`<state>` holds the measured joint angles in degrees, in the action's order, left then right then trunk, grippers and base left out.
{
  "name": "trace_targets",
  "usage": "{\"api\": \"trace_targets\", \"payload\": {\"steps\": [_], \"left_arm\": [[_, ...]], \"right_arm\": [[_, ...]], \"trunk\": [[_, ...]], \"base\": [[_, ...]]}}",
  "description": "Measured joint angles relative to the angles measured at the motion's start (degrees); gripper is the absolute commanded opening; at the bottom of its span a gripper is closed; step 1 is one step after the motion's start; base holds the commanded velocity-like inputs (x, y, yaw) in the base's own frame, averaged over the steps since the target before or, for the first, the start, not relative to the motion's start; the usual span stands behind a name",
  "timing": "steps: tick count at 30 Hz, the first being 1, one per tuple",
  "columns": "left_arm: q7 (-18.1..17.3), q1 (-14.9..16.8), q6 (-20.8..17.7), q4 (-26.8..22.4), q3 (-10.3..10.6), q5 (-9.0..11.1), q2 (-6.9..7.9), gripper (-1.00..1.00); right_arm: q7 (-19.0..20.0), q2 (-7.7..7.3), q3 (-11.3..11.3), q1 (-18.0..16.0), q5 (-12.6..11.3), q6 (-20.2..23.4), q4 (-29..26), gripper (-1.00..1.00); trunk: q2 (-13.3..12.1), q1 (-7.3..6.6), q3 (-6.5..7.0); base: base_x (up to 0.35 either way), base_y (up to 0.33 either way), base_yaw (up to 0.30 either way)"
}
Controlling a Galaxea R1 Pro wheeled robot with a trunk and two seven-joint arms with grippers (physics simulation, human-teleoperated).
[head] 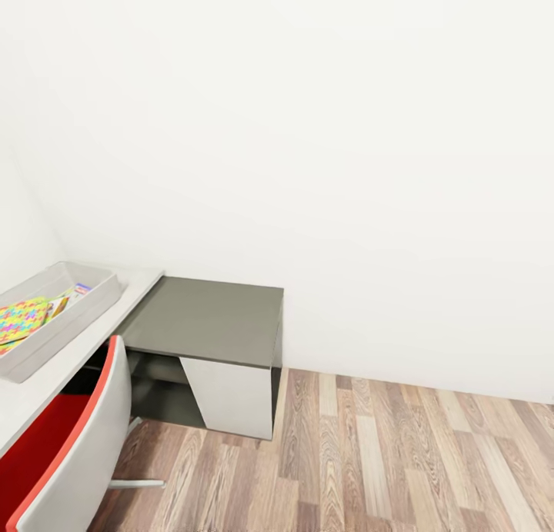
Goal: Put all the toys in the child's room - the three board games (two on the bed and one on the table), the two jigsaw puzzles on the table, and the tennis ball on the table - inside the toy box on the table in the child's room.
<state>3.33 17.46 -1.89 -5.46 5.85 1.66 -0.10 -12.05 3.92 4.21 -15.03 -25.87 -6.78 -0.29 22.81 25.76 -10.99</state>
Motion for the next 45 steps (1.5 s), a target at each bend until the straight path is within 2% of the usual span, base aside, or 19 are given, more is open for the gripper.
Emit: {"api": "trace_targets", "payload": {"steps": [7,11,19,31,38,45], "left_arm": [[6.1,-0.4,0.1,0.0,0.0,0.0,-0.05,1.0],[7.7,-1.4,0.1,0.0,0.0,0.0,-0.08,1.0],[8.3,-2.5,1.7,0.5,0.0,0.1,-0.07,1.0],[8.4,-4.3,2.1,2.2,-0.1,0.3,-0.01,1.0],[8.4,-6.4,2.2,2.1,-0.1,0.0,0.65,1.0],[8.0,-6.6,2.2,2.2,-0.3,0.2,0.36,1.0]], "right_arm": [[-0.1,-0.06,-0.1,0.4,0.0,-0.5,0.0,1.0],[-0.1,-0.07,-0.1,0.6,-0.1,-2.7,0.0,1.0],[-0.3,-0.22,-0.1,0.8,-0.4,-4.4,0.0,1.0],[-0.5,-1.0,-0.5,3.7,-0.7,-4.6,0.0,1.0],[-0.5,-0.96,-0.3,3.9,-0.6,-4.5,0.0,1.0],[-0.5,-1.02,-0.4,3.9,-0.6,-4.6,0.0,1.0]], "trunk": [[0.0,0.0,-0.64],[0.0,0.0,-0.96],[0.0,0.0,-1.1],[0.0,0.0,-1.11],[0.0,0.0,-1.11],[0.0,0.0,-1.11]], "base": [[0.0,0.0,-0.019],[0.0,0.0,-0.003],[0.0,0.0,0.0],[0.0,0.0,0.0],[0.0,0.0,0.0],[0.0,0.0,0.0]]}}
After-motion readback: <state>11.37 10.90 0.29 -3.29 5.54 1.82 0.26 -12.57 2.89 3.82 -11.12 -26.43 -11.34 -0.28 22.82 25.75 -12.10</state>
